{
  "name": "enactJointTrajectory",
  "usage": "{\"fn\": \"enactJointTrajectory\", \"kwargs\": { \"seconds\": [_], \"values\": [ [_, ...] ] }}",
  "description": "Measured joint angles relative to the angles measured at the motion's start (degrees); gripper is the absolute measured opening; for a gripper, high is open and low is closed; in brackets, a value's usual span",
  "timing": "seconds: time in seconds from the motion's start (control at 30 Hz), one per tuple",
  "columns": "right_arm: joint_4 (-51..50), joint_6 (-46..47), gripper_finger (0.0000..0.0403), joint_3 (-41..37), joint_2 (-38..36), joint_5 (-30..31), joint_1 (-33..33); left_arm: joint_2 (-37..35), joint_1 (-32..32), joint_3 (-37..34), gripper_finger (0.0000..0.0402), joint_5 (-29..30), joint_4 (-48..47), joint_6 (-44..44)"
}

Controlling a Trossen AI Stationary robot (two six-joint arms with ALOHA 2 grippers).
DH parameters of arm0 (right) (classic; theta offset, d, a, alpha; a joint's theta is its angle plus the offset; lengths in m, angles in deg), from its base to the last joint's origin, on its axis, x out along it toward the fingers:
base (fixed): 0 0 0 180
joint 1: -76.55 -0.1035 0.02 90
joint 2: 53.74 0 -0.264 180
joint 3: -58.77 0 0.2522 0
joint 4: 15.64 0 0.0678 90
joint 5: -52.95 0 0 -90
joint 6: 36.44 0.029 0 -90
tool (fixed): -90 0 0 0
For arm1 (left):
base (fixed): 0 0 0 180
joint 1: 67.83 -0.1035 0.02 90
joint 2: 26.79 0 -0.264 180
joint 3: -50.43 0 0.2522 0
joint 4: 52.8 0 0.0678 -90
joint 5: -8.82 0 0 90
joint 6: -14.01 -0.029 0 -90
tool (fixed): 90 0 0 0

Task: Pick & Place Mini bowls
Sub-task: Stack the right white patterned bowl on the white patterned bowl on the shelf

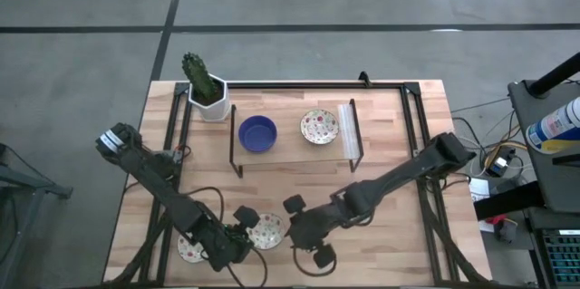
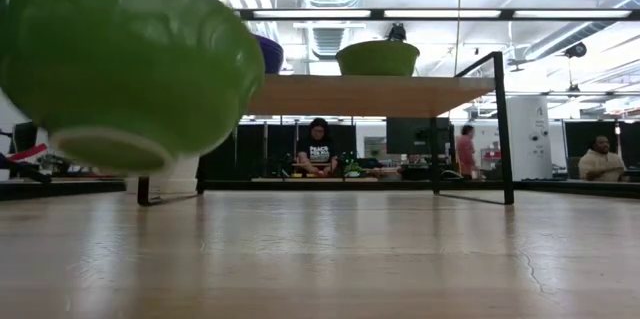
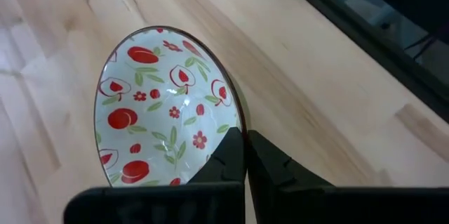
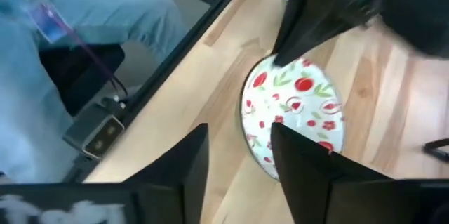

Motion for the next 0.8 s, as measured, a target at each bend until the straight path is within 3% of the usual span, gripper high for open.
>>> {"fn": "enactJointTrajectory", "kwargs": {
  "seconds": [0.2, 0.4, 0.6, 0.8],
  "values": [
    [2.4, -3.7, 0.0199, 0.0, 4.0, 0.2, -0.1, -0.1, 0.0, 5.9, 0.0000, 0.1, -6.4, 0.3],
    [3.7, -6.7, 0.0210, 0.0, 6.2, 4.1, 0.2, -0.1, 0.0, 11.2, 0.0000, -0.4, -11.1, 1.2],
    [4.0, -8.1, 0.0191, 0.0, 6.5, 4.5, 0.3, -0.1, -0.1, 14.0, 0.0000, -0.8, -13.4, 1.2],
    [3.9, -9.0, 0.0139, 0.0, 6.5, 4.3, 0.3, -0.1, -0.3, 13.4, 0.0000, -0.7, -13.9, 1.3]
  ]
}}
